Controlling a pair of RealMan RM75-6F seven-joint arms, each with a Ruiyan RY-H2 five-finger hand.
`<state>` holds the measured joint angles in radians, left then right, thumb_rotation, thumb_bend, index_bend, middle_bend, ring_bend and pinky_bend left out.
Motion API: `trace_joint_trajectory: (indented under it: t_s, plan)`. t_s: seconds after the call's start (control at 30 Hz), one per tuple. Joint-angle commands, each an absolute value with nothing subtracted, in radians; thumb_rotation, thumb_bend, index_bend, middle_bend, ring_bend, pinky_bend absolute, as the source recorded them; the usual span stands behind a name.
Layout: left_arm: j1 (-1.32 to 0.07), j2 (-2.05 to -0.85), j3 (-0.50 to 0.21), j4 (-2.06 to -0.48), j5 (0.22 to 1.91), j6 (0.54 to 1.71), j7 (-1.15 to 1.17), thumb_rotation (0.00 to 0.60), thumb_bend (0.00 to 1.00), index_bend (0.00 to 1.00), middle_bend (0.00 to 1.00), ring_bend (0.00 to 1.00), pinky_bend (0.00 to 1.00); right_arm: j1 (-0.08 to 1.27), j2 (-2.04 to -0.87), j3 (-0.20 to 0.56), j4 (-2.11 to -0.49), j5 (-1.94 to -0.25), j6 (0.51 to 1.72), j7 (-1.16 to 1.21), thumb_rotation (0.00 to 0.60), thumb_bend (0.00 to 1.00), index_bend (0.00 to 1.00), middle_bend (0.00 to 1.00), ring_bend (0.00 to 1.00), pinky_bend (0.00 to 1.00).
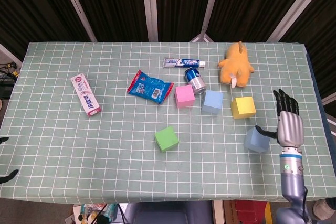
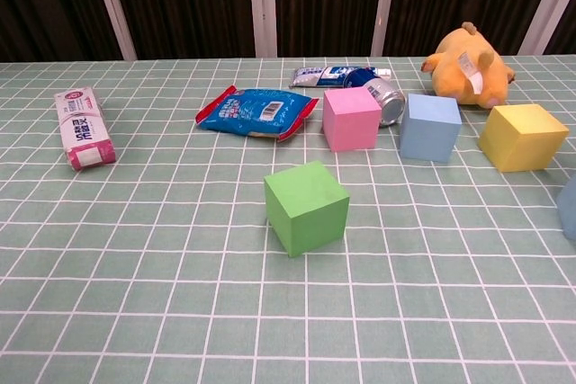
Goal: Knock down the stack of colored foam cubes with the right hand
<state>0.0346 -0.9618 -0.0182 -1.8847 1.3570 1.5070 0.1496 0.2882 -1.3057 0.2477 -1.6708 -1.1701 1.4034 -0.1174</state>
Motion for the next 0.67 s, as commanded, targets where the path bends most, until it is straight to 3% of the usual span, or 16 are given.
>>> trace_joint_trajectory:
  t_s: [0.03,0.27,0.67]
  plan:
    - [0.035,-0.963,-0.015,-1.882,1.366,1.508,0.147,0.600,0.13,0.21,0.00,0.00,0.00,0.175,-1.237,0.132,-1.663,-1.353,1.517,-0.019,0.600,0.12,0.03,0.00,0.07,0.00]
    - [0.041,-0.975,-0.021,-1.857,1.407,1.545,0.118,0.600,0.13,0.19,0.00,0.00,0.00,0.108,-1.185,0.002,-1.597,-1.529,1.584,-0.131,0.600,0.12,0.03,0.00,0.08,0.00]
    - [0.040,-0.980,-0.024,-1.822,1.424,1.551,0.091,0.600,0.13,0.19,0.00,0.00,0.00,0.080,-1.120,-0.028,-1.685,-1.558,1.568,-0.207,0.600,0.12,0.03,0.00,0.08,0.00]
